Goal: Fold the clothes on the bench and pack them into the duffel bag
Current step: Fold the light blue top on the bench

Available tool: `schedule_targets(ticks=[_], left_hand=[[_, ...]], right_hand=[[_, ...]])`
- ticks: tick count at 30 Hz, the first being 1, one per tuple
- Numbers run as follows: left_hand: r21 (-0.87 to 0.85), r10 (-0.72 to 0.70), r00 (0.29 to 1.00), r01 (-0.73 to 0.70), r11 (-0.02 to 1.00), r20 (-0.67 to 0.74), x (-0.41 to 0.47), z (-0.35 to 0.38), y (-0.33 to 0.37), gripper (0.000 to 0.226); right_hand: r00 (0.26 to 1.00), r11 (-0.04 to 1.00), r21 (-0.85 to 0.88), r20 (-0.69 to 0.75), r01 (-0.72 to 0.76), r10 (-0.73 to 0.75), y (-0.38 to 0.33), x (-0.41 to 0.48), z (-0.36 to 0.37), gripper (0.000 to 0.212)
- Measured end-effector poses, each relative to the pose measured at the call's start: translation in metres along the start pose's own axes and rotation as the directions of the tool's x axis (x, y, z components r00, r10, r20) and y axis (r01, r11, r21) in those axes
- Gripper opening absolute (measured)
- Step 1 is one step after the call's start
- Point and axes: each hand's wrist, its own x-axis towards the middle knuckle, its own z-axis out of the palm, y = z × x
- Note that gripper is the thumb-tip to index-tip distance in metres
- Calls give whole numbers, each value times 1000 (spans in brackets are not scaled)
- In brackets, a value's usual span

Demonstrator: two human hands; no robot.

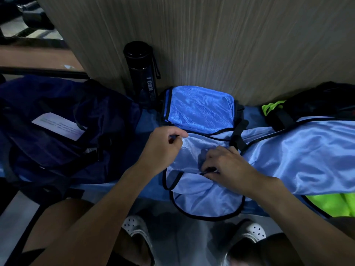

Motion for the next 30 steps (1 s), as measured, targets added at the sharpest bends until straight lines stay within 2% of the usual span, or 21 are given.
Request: schedule_targets(ticks=[4,9,11,14,16,18,22,24,28,30], left_hand=[[-11,-1,1000,2,1000,17,0,1,0,23],[-13,-4,1000,4,1000,24,1,1,-1,22],[-24,-12,1000,13,1000,27,1,1,-2,21],[-26,-15,999,16,1000,36,0,0,-2,21],[-21,-10,999,11,1000,41,-1,-1,-3,20],[-26,-8,999,9,1000,43,-2,-1,-4,20],[-37,-2,999,3,999,41,-4,0,-1,18],[-57,40,998,-37,998,48,-7,0,6,14],[-172,67,991,-47,984,112,-11,2,10,5],[-160,73,988,-51,986,134,-12,4,9,12]], right_hand=[[1000,1000,-6,-24,-18,18,-1,0,2,8],[994,989,144,-99,-32,46,0,0,-1,4],[997,983,176,-54,-45,56,1,-2,-4,7],[996,989,133,59,-71,64,0,-4,-6,7],[996,992,106,63,-72,66,-1,-4,-4,7],[998,990,128,1,-64,64,-1,-5,-1,4],[971,970,240,-236,35,24,-3,-3,-6,5],[937,947,320,-336,20,93,-9,-3,-13,7],[905,881,473,-379,12,192,-14,-2,-21,10],[897,846,533,-383,20,220,-15,-1,-21,17]])
